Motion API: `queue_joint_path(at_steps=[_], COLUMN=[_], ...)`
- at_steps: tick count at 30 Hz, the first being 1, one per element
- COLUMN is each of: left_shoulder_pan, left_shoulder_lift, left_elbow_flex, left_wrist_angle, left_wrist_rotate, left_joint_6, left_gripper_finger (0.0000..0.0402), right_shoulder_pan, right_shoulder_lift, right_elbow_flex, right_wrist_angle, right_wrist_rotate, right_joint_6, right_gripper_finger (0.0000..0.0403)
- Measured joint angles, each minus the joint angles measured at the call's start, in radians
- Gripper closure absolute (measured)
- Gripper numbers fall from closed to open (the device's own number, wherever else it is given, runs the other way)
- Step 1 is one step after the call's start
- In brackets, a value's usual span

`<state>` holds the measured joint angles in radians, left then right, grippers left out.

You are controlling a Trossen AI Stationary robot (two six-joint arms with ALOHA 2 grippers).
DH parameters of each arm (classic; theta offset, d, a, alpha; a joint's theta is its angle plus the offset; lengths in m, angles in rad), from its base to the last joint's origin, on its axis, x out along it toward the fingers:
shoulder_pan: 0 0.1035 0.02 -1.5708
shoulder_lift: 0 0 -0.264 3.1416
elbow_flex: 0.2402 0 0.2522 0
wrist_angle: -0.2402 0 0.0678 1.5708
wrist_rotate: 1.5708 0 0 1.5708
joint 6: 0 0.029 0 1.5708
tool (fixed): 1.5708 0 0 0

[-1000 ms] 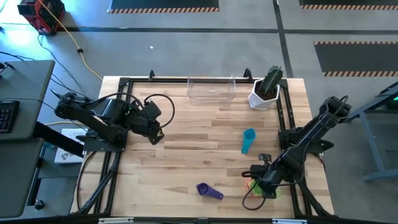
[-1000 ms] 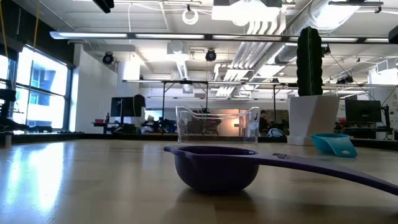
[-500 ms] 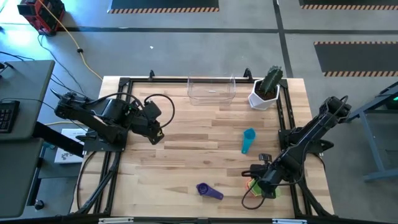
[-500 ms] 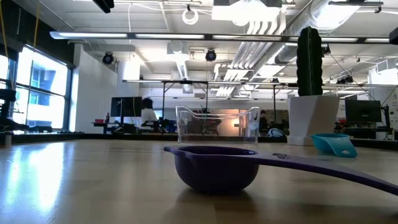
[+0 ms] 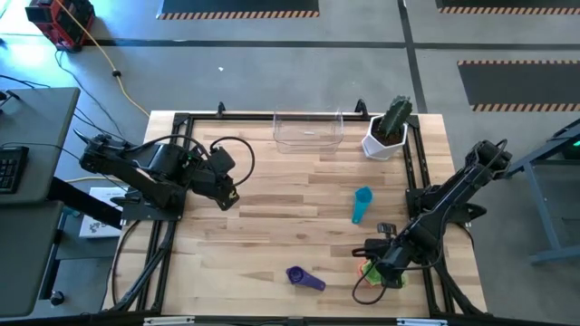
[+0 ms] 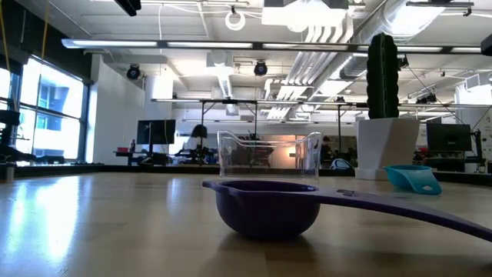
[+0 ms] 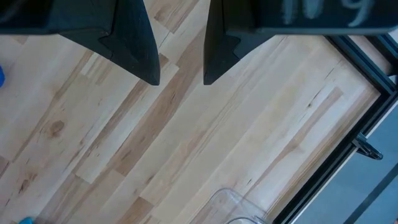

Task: Nest measuring cups in basket
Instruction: Stack the light blue measuring cup on the top of the green measuring cup

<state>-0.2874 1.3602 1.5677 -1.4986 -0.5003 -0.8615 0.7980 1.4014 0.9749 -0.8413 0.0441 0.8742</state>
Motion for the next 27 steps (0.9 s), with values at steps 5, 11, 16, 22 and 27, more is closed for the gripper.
queue_joint_path(at_steps=[5, 11, 16, 22, 27], left_shoulder_pan=[0.000, 0.000, 0.000, 0.000, 0.000], left_shoulder_lift=[0.000, 0.000, 0.000, 0.000, 0.000], left_elbow_flex=[0.000, 0.000, 0.000, 0.000, 0.000], left_wrist_angle=[0.000, 0.000, 0.000, 0.000, 0.000], left_wrist_rotate=[0.000, 0.000, 0.000, 0.000, 0.004], left_joint_6=[0.000, 0.000, 0.000, 0.000, 0.001], left_gripper_finger=[0.0287, 0.0287, 0.0287, 0.0287, 0.0287], right_shoulder_pan=[0.000, -0.068, -0.174, -0.296, -0.383], right_shoulder_lift=[0.000, 0.000, 0.000, 0.000, -0.004], right_elbow_flex=[0.000, 0.000, 0.000, 0.000, -0.003], right_wrist_angle=[-0.005, -0.095, -0.202, -0.302, -0.357], right_wrist_rotate=[0.062, 0.161, 0.190, 0.179, 0.174], right_joint_6=[0.027, 0.230, 0.338, 0.274, 0.223], right_gripper_finger=[0.0336, 0.0336, 0.0336, 0.0336, 0.0336])
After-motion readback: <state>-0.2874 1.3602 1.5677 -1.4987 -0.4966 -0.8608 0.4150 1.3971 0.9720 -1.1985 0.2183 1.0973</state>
